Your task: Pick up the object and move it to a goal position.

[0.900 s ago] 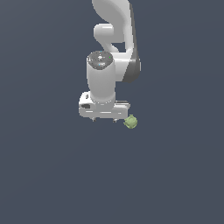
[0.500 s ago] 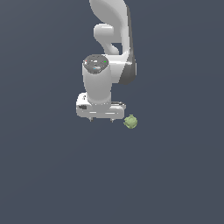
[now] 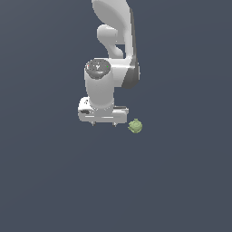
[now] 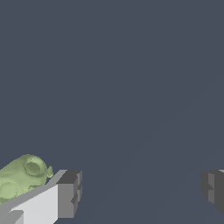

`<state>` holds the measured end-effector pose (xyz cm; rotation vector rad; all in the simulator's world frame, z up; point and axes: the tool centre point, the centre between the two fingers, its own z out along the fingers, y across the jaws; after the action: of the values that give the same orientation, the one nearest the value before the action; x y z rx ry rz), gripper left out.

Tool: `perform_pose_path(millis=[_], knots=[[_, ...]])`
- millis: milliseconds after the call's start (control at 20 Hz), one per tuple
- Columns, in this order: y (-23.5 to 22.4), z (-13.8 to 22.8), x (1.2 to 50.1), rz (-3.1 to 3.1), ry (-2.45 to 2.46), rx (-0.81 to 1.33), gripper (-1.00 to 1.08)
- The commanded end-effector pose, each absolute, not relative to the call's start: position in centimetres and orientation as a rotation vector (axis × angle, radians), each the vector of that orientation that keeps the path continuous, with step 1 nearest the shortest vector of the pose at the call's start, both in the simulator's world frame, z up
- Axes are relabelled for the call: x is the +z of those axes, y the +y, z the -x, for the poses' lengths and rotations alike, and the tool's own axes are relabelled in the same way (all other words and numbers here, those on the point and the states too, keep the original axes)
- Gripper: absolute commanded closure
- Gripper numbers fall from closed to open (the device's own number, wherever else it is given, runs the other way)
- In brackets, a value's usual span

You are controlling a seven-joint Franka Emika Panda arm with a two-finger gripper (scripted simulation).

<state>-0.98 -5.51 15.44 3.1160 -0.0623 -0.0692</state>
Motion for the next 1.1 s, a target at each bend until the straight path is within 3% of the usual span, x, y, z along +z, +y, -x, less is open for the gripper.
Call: perform_pose_path(millis=[0, 1050], knots=[[-4.7, 1.2, 15.1, -3.117, -0.012, -0.068, -0.92], [10.4, 6.9, 9.3, -2.982, 0.979, -0.006, -0.92]])
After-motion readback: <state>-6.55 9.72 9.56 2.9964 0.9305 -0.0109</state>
